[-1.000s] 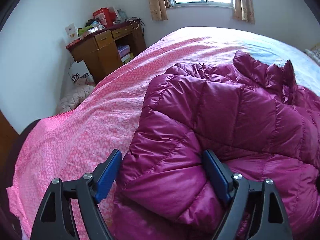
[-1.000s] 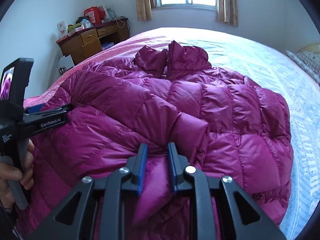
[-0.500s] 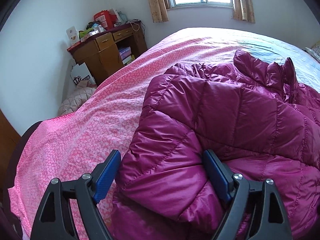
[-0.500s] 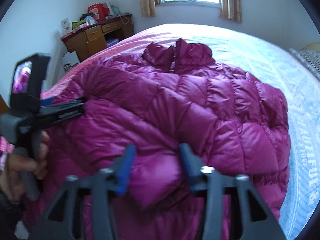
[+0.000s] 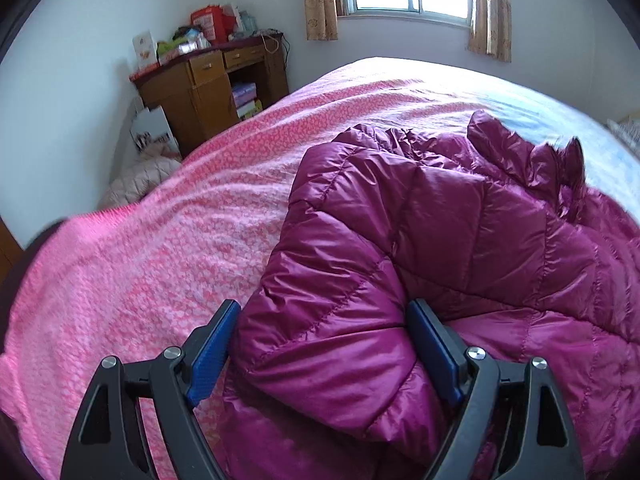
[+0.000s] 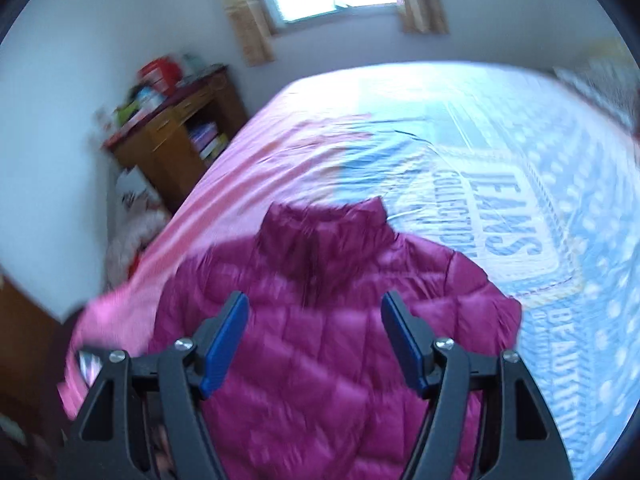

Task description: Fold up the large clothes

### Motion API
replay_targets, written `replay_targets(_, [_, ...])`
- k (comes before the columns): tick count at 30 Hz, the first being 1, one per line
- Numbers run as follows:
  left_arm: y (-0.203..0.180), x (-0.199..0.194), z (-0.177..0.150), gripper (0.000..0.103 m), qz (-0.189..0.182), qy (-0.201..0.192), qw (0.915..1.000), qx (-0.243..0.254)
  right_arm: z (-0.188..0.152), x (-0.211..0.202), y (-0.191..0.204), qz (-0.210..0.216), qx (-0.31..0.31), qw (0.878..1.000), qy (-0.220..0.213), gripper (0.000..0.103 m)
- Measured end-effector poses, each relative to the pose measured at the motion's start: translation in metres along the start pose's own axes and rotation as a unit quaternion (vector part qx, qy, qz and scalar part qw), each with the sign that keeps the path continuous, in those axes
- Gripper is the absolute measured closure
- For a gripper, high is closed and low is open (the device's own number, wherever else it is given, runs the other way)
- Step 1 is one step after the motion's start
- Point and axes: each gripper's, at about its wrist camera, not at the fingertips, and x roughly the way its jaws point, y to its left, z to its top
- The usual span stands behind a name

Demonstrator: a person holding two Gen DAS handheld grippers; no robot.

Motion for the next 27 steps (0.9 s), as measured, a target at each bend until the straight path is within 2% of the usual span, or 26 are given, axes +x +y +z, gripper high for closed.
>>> replay_targets(2, [0.011, 0.002, 0.000, 0.018, -0.031, 0.007, 0.9992, -0.026, 0.018, 0.030, -0.009, 0.011, 0.048, 0.999, 0.024, 0.032])
replay_targets(4, [0.016, 0.001, -0.002, 0.018, -0.047, 0.001, 0.9981, -0.040, 0.032, 0.061, -0.016, 0.018, 0.085, 0.995, 0.045, 0.032])
replay_targets(7, [0.013, -0.001, -0.002, 0.018, -0.043, -0.003, 0.9984, -0.035, 0.049, 0.105, -0.023, -0.007, 0.121, 0.991, 0.061, 0.032])
replay_targets(12, [0.012, 0.000, -0.003, 0.018, -0.044, -0.002, 0.9984, -0.035, 0.071, 0.151, -0.024, -0.046, 0.144, 0.985, 0.078, 0.032])
replay_targets(16, [0.013, 0.000, -0.004, 0.018, -0.045, -0.003, 0.9984, -0.035, 0.074, 0.177, -0.022, -0.080, 0.120, 0.982, 0.121, 0.033])
replay_targets(18, [0.015, -0.001, -0.005, 0.018, -0.047, -0.003, 0.9982, -0.036, 0.069, 0.184, -0.022, -0.095, 0.102, 0.980, 0.141, 0.055])
replay_targets(19, [0.015, -0.001, -0.005, 0.018, -0.048, -0.003, 0.9981, -0.037, 0.066, 0.186, -0.022, -0.097, 0.092, 0.979, 0.152, 0.077])
replay_targets(20, [0.016, -0.001, -0.005, 0.018, -0.049, -0.003, 0.9981, -0.037, 0.062, 0.183, -0.024, -0.100, 0.086, 0.979, 0.158, 0.085])
replay_targets(27, [0.017, -0.001, -0.005, 0.018, -0.050, -0.003, 0.9981, -0.037, 0.040, 0.132, -0.046, -0.094, 0.035, 0.985, 0.137, 0.091])
